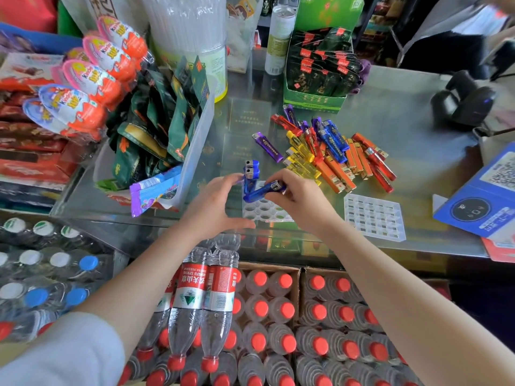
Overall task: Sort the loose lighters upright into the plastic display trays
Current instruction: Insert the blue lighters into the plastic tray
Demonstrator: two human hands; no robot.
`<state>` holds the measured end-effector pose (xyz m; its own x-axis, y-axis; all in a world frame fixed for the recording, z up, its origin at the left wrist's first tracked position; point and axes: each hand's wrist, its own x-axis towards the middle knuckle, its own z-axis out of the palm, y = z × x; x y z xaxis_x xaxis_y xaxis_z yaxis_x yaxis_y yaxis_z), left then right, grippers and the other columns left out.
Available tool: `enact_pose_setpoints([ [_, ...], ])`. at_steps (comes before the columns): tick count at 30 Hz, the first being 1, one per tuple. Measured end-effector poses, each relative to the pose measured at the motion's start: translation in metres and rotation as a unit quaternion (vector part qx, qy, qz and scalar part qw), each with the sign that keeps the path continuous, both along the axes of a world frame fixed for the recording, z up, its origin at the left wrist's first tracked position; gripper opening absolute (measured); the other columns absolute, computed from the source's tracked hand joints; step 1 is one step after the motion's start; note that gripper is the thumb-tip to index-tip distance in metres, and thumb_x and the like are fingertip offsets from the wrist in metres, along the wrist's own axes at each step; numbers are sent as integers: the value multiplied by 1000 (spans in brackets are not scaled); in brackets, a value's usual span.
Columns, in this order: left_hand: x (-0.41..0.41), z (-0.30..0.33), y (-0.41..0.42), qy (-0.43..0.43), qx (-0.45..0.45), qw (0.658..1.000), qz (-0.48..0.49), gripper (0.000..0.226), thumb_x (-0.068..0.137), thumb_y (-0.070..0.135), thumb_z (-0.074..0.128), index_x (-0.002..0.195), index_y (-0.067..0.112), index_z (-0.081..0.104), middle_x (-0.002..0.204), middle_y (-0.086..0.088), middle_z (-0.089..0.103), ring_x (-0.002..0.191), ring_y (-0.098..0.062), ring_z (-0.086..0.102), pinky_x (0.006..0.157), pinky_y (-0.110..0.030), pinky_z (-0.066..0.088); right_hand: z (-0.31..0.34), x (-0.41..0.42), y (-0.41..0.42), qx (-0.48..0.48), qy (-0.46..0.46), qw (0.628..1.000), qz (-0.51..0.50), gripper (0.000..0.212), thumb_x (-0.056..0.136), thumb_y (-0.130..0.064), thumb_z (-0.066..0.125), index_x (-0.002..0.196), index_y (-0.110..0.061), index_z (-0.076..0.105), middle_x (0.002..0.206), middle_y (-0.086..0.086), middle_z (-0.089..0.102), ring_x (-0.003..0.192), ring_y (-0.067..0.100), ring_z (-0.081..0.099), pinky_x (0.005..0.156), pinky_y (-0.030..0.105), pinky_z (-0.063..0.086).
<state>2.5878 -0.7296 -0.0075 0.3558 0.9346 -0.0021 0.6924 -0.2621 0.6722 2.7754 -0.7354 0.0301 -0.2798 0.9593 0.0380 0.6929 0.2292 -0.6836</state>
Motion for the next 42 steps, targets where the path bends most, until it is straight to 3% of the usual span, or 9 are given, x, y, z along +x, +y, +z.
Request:
enact_pose_setpoints([
  [7,0,2,1,-22,-31,999,-18,83,65,33,77,134,25,32,132,7,40,123,-4,32,96,-18,22,10,-8,5,60,-77,994,39,19,83,-11,63,100,-2,61,83,12,67,70,22,57,63,28,45],
  [11,0,3,3,-26,-35,999,-15,82,63,32,79,132,26,35,131,7,43,117,2,32,94,-17,22,8,-16,10,36,-28,999,-24,19,81,-13,66,95,-1,61,72,4,57,59,15,48,50,12,35],
  [15,1,3,6,-11,-27,1000,-9,85,61,32,81,132,23,35,133,4,44,123,-8,36,94,-18,24,2,-21,11,8,42,996,-76,19,79,-14,69,91,-1,63,75,1,61,58,3,51,54,5,41],
  [19,2,4,7,-8,-23,1000,-15,84,59,33,82,130,22,37,131,6,45,122,-8,35,90,-15,23,4,-22,10,84,-55,995,-14,23,82,-22,66,90,-1,60,80,12,68,67,24,59,59,32,48],
  [22,2,3,7,-9,-27,999,-17,82,60,33,81,129,23,38,130,6,44,121,-7,35,91,-16,23,10,-21,10,142,-135,980,32,28,85,-24,62,91,3,57,78,16,64,65,29,56,54,30,34],
  [25,2,2,6,-8,-27,1000,-15,82,61,34,80,130,25,37,131,6,44,121,-6,34,92,-17,24,11,-20,10,162,-139,976,40,27,84,-23,63,89,4,57,74,18,64,61,32,57,53,30,33],
  [33,1,1,5,-7,-36,999,-14,85,61,35,80,132,25,34,134,7,41,121,-2,33,94,-17,23,12,-17,14,36,-54,998,17,25,78,-20,71,89,1,63,76,16,68,67,32,61,65,42,52],
  [38,2,1,6,-20,-33,999,-18,82,61,36,80,130,27,36,129,11,43,119,-1,34,94,-19,24,21,-19,21,46,-219,972,69,24,87,-29,59,90,-6,57,75,8,57,67,29,53,51,30,37],
  [42,2,0,8,-17,-41,999,-16,82,61,39,80,130,28,37,131,8,44,116,0,34,95,-22,28,15,-23,18,47,-202,978,12,25,87,-31,58,95,-7,58,81,12,63,73,31,57,56,28,37],
])
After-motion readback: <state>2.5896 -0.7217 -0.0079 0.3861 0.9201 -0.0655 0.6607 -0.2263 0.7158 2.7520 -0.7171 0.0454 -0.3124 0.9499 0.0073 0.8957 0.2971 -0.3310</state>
